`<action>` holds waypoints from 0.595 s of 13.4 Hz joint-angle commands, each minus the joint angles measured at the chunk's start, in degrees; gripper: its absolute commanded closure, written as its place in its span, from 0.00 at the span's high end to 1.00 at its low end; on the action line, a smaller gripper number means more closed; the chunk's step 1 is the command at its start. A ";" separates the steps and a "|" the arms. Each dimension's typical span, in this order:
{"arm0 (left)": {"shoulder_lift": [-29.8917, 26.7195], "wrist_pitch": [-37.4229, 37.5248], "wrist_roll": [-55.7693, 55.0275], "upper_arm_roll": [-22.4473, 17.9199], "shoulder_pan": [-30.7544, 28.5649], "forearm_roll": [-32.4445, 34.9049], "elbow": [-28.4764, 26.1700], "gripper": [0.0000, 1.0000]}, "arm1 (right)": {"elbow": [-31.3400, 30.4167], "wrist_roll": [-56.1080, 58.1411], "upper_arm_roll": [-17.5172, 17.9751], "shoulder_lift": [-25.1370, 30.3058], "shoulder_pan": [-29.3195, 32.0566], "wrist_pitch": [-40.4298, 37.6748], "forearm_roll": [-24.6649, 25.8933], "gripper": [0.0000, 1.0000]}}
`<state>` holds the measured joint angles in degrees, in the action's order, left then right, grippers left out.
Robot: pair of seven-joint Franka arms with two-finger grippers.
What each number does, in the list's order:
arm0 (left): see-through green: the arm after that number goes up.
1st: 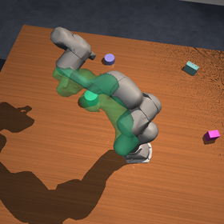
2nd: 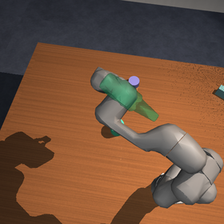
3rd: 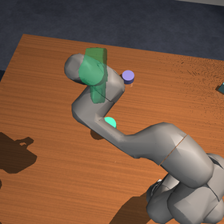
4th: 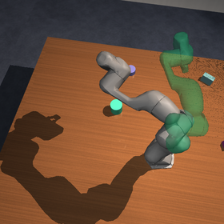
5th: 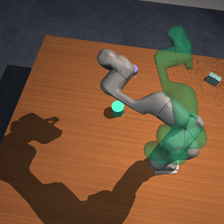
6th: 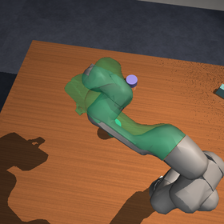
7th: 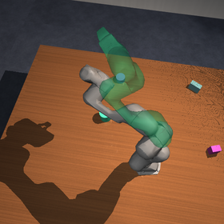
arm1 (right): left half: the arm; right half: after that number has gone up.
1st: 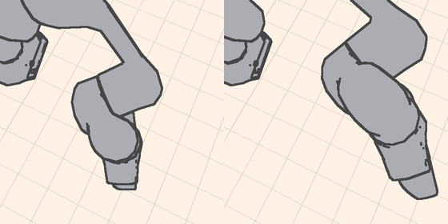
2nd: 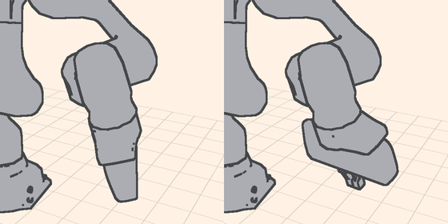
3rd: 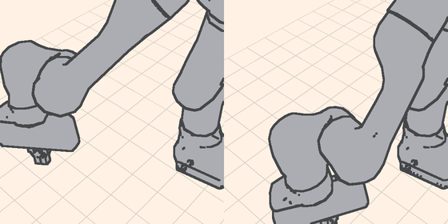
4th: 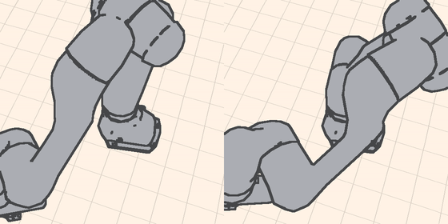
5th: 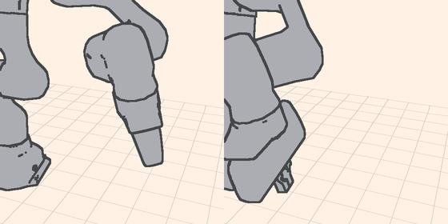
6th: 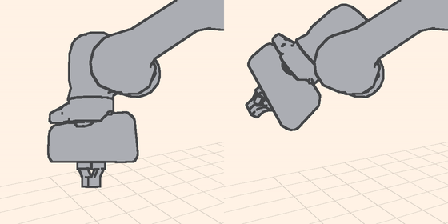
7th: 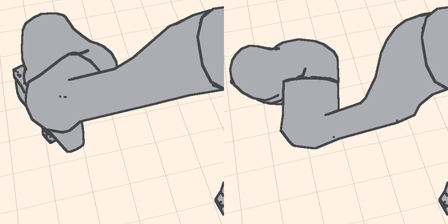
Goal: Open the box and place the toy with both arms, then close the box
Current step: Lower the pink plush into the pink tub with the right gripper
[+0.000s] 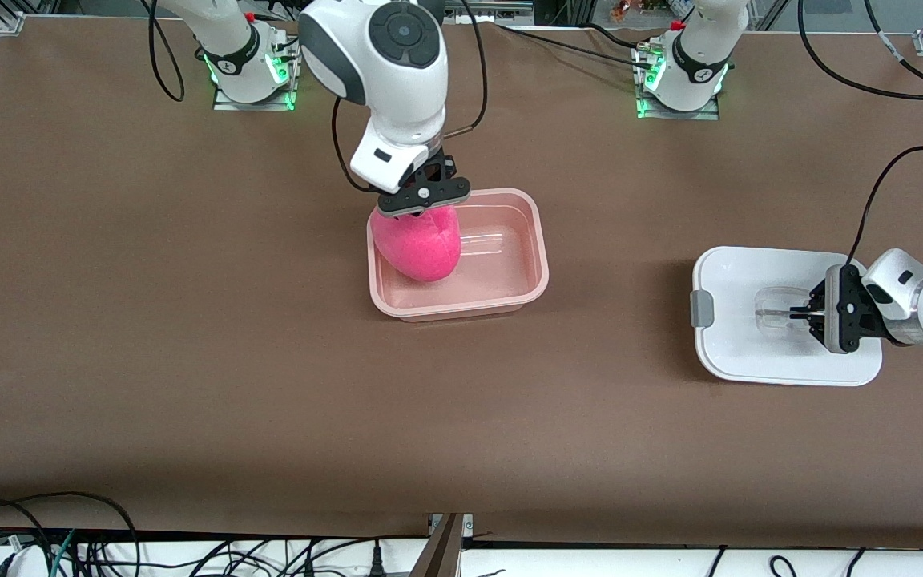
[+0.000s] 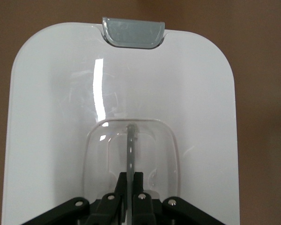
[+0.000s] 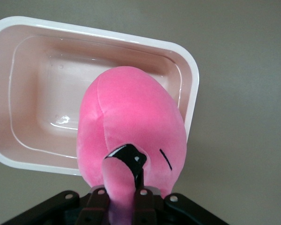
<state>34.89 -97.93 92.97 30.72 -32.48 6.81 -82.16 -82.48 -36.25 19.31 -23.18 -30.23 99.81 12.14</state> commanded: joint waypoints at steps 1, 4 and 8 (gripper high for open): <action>-0.53 0.10 2.48 0.30 -0.21 0.84 -0.20 0.00 | 0.47 -4.34 -0.06 -1.07 -1.76 -0.41 3.06 0.12; -0.53 0.10 2.57 0.30 -0.21 0.84 -0.20 0.00 | 0.91 -4.80 0.03 -1.17 -1.76 0.73 2.45 0.12; -0.53 0.10 2.57 0.30 -0.21 0.84 -0.20 0.00 | 1.18 -7.70 0.03 -2.39 -3.43 2.49 2.89 0.12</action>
<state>34.89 -97.93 93.13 30.72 -32.47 6.81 -82.17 -82.37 -42.18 19.36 -24.54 -32.54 101.95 13.74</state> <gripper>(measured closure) 0.930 0.868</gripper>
